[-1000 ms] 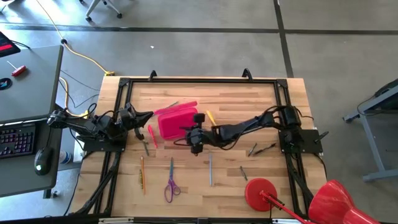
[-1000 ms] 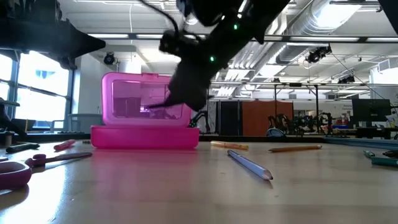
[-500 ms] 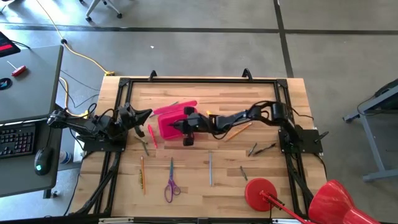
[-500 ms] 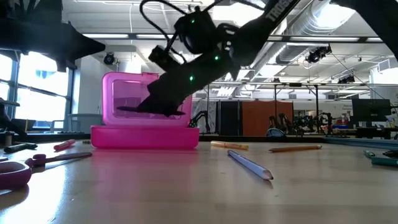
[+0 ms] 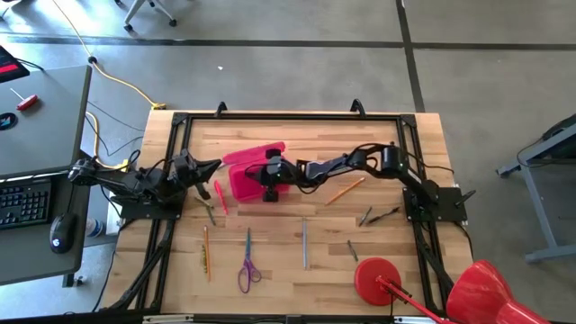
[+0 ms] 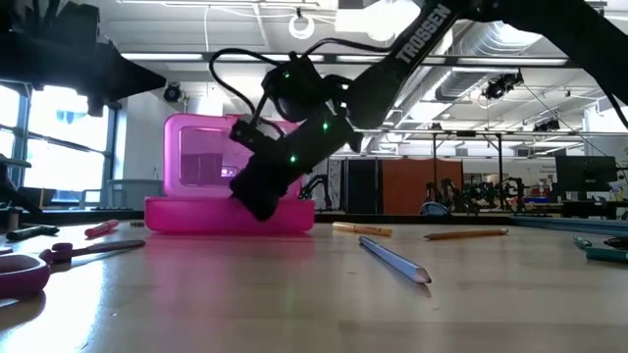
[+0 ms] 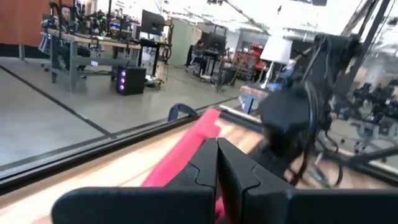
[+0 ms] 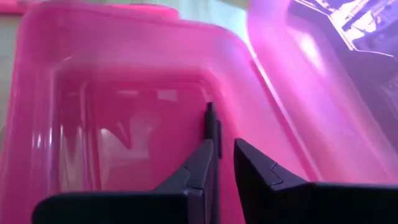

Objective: Pick & place school supplies into a supply box
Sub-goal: Put the top blue pencil into the supply box

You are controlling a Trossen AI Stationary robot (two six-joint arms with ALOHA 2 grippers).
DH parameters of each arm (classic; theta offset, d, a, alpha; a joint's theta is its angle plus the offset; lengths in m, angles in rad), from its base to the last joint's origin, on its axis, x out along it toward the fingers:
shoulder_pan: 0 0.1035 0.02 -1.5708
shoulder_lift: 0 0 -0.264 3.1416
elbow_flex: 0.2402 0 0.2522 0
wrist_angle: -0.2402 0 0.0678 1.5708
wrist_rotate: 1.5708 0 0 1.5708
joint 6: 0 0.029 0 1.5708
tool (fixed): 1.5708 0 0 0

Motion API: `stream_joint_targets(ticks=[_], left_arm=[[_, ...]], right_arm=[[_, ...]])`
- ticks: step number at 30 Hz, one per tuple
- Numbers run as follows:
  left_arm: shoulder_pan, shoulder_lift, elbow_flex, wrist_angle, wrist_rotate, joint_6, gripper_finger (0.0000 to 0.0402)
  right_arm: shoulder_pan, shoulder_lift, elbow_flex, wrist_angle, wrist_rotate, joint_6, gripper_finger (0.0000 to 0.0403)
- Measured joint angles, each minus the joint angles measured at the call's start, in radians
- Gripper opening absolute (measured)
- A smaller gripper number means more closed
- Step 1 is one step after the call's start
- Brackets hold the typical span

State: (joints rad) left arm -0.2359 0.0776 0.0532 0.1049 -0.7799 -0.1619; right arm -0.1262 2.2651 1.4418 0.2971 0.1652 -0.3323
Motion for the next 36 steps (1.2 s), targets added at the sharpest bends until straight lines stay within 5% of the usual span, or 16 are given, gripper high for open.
stream_joint_targets(ticks=[5,11,17,27,36], left_arm=[[0.000,0.000,0.000,-0.038,-0.039,0.000,0.0063],[0.000,0.000,0.000,-0.131,-0.174,-0.039,0.0108],[0.000,0.003,0.008,-0.217,-0.244,-0.118,0.0109],[0.001,0.057,0.009,-0.214,-0.168,-0.202,0.0099],[0.001,0.149,0.011,-0.214,-0.171,-0.296,0.0111]], right_arm=[[-0.011,-0.006,0.000,-0.092,0.019,0.011,0.0046],[-0.011,-0.009,0.000,-0.125,0.209,-0.013,0.0059],[-0.006,-0.037,-0.002,-0.180,0.302,-0.061,0.0064],[0.014,-0.192,-0.001,-0.350,0.114,0.020,0.0063],[0.076,-0.355,-0.001,-0.409,0.109,0.015,0.0063]])
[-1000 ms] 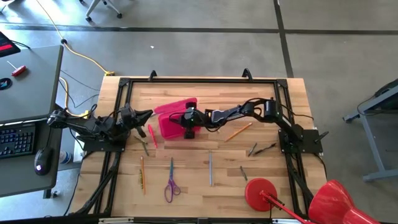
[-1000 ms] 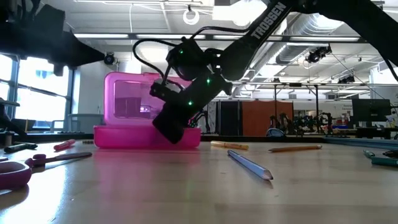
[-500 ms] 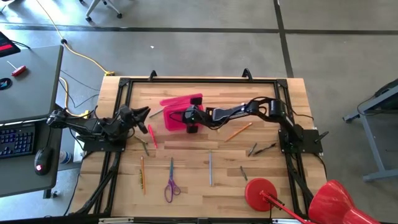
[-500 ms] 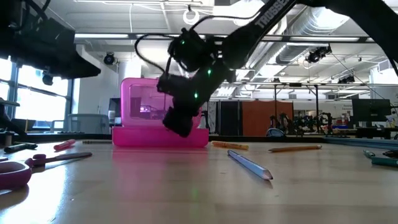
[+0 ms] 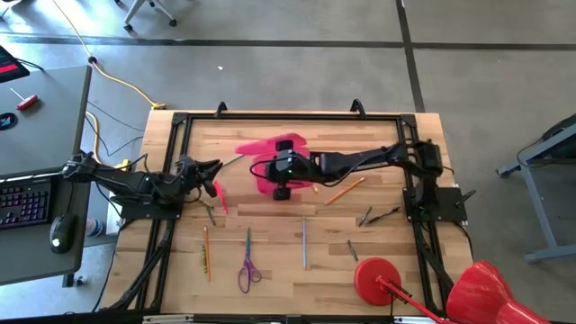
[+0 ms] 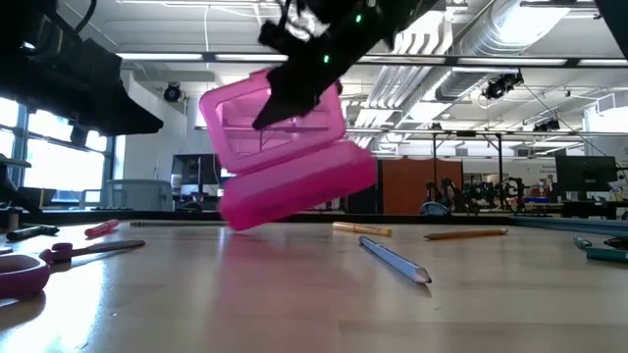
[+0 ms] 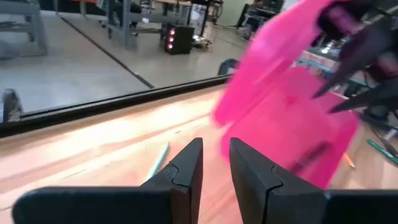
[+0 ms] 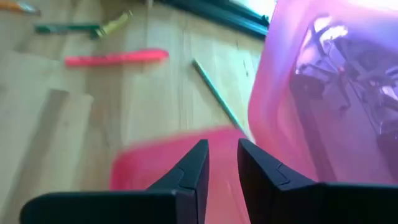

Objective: Pick & place school supplies into a supply box
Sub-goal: Put the top blue pencil into the supply box

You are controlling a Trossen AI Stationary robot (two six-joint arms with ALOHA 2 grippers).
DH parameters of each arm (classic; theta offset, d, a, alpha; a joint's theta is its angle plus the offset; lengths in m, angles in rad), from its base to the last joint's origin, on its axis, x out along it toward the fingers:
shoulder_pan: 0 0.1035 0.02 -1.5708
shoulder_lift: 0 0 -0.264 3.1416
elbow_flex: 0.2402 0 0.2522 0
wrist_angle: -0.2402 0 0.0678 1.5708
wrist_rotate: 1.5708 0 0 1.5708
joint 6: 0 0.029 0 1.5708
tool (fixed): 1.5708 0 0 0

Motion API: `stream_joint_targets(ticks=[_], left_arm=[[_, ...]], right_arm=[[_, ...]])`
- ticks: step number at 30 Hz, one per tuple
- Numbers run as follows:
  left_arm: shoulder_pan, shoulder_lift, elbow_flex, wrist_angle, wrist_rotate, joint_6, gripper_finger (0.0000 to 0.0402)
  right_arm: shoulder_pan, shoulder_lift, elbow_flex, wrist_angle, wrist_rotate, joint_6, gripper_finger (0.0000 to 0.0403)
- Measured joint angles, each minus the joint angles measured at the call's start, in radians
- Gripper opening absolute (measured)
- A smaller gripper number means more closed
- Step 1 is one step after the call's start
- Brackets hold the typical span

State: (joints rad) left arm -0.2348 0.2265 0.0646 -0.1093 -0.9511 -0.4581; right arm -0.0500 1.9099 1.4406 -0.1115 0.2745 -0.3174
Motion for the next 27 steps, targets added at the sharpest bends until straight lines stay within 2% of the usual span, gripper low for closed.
stream_joint_targets(ticks=[5,9,14,18,21,27], left_arm=[[0.000,0.021,0.001,0.005,-0.007,-0.022,0.0105],[0.000,0.020,0.001,0.005,-0.002,-0.030,0.0104],[0.000,0.020,0.001,0.005,-0.002,-0.045,0.0104],[0.000,0.020,0.001,0.009,-0.035,-0.046,0.0104],[0.000,0.020,0.001,0.013,-0.060,-0.048,0.0104],[0.000,0.020,0.002,0.041,-0.067,-0.050,0.0104]], right_arm=[[0.012,-0.015,-0.031,-0.012,0.000,0.043,0.0057],[0.002,-0.007,-0.128,0.051,0.006,0.055,0.0053],[-0.018,-0.003,-0.306,0.321,0.010,0.049,0.0048],[-0.048,-0.003,-0.380,0.527,-0.003,-0.051,0.0048],[-0.086,-0.003,-0.377,0.638,0.008,-0.101,0.0047],[-0.183,-0.004,-0.321,0.607,-0.086,-0.076,0.0039]])
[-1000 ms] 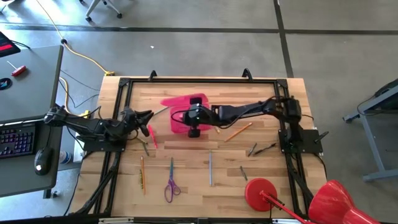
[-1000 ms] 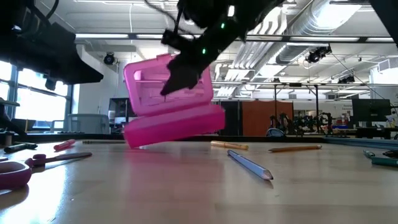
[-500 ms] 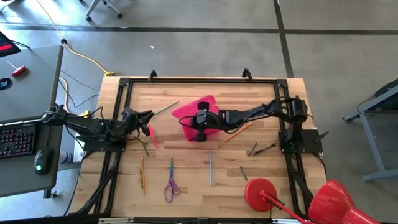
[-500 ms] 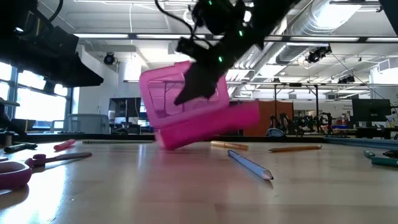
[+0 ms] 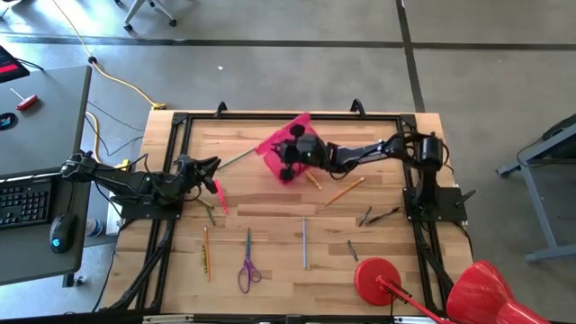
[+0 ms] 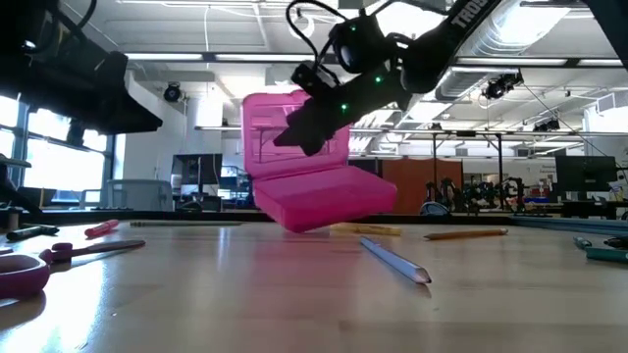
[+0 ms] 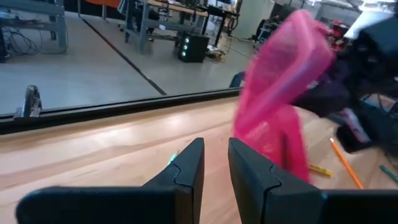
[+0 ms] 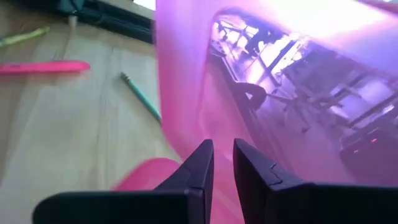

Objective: Pick & place school supplies into a supply box
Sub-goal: Put the top blue pencil into the supply box

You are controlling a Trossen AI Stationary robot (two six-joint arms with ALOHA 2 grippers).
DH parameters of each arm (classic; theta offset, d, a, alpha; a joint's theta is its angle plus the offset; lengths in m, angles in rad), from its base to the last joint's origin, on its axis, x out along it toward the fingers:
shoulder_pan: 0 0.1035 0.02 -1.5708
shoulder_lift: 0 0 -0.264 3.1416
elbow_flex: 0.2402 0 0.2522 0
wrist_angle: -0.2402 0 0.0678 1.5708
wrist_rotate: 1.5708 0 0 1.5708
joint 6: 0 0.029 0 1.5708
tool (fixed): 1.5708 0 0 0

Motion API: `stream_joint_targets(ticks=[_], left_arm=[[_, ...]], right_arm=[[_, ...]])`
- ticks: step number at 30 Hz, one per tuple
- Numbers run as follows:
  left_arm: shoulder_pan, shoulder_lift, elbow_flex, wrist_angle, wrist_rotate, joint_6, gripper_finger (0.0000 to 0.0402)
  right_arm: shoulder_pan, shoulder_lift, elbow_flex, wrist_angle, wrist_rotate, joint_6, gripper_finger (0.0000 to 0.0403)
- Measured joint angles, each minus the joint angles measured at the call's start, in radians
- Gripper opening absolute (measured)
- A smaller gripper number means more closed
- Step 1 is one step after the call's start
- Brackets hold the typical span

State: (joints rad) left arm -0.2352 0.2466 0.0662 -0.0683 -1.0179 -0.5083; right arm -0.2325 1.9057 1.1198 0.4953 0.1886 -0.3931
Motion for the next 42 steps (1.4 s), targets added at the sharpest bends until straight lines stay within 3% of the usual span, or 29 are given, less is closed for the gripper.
stream_joint_targets(ticks=[4,15,20,25,30,38,42], left_arm=[[0.000,0.000,0.000,-0.002,0.006,0.000,0.0104],[0.000,0.000,0.000,-0.004,0.013,0.004,0.0104],[0.000,0.000,0.000,-0.010,0.013,0.005,0.0104],[0.000,0.000,0.000,-0.018,0.039,-0.010,0.0104],[0.000,0.023,0.000,0.022,0.087,-0.048,0.0104],[0.000,0.086,0.001,0.281,0.127,0.150,0.0104],[0.000,0.098,0.069,0.263,0.137,0.267,0.0104]], right_arm=[[-0.048,0.000,0.001,-0.036,-0.066,0.050,0.0035],[-0.140,0.000,-0.005,-0.172,-0.042,0.075,0.0033],[-0.148,0.000,-0.005,-0.176,-0.114,0.079,0.0028],[-0.116,0.000,-0.005,-0.183,-0.245,0.089,0.0030],[-0.064,-0.001,-0.005,-0.183,-0.267,0.074,0.0036],[0.025,-0.006,-0.005,-0.184,-0.267,0.079,0.0045],[0.070,-0.009,-0.005,-0.184,-0.266,0.078,0.0048]])
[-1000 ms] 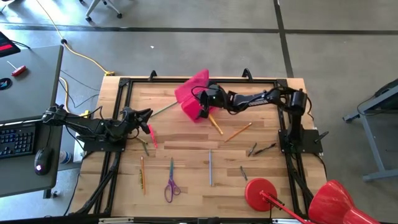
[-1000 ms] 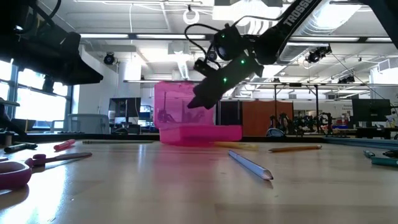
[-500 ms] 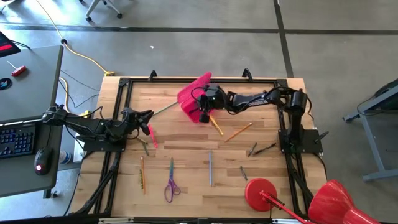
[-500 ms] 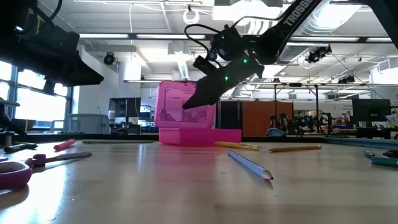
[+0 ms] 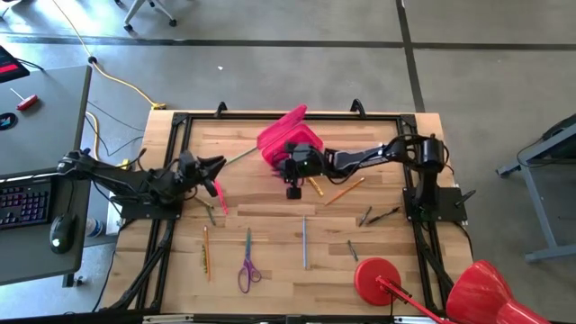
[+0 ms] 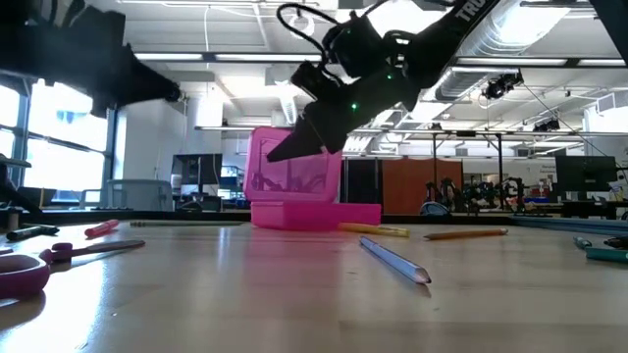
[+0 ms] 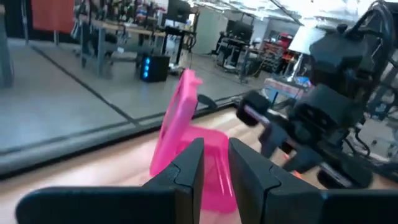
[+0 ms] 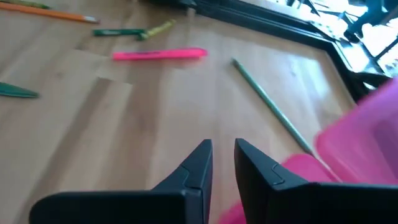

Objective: Pick & place school supplies into a supply box
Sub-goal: Put the top blue pencil into the supply box

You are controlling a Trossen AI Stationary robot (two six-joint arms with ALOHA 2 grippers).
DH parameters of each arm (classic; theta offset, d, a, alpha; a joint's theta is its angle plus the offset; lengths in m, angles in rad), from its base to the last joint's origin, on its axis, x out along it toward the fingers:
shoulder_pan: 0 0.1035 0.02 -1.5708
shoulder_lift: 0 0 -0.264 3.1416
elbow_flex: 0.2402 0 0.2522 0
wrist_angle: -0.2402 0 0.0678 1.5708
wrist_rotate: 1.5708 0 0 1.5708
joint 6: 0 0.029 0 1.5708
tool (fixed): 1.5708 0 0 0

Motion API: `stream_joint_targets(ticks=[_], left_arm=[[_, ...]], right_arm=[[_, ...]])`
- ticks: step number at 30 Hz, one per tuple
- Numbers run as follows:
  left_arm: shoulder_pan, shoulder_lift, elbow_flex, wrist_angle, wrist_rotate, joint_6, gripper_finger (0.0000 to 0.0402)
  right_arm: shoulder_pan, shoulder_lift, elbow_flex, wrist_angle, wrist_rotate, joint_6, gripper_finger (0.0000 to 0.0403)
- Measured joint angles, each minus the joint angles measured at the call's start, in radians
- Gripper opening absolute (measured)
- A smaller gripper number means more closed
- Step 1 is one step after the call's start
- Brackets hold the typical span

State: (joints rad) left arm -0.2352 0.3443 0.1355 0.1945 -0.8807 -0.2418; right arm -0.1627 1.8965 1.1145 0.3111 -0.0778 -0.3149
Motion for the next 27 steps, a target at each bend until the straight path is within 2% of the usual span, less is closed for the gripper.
stream_joint_targets(ticks=[3,7,10,14,16,21,24,27], left_arm=[[0.000,0.000,0.104,-0.134,0.003,0.036,0.0104],[0.000,0.006,0.275,-0.433,0.002,0.036,0.0104],[0.000,0.033,0.374,-0.591,-0.007,0.028,0.0104],[0.007,0.095,0.406,-0.626,-0.016,0.012,0.0104],[0.045,0.140,0.405,-0.677,-0.005,-0.034,0.0104],[0.209,0.289,0.403,-0.885,0.179,-0.232,0.0104],[0.331,0.376,0.403,-0.935,0.310,-0.253,0.0104],[0.456,0.460,0.403,-0.916,0.446,-0.210,0.0104]], right_arm=[[0.031,0.000,0.000,0.000,0.020,0.000,0.0048],[0.066,0.000,0.000,0.000,0.049,-0.004,0.0050],[0.085,0.000,0.000,0.001,0.080,-0.007,0.0052],[0.098,0.000,0.000,0.012,0.099,-0.007,0.0052],[0.100,0.000,0.000,0.020,0.099,0.002,0.0051],[0.107,0.000,0.000,0.040,0.099,0.044,0.0053],[0.108,0.000,0.000,0.052,0.098,0.048,0.0053],[0.108,0.000,0.000,0.056,0.097,0.049,0.0051]])
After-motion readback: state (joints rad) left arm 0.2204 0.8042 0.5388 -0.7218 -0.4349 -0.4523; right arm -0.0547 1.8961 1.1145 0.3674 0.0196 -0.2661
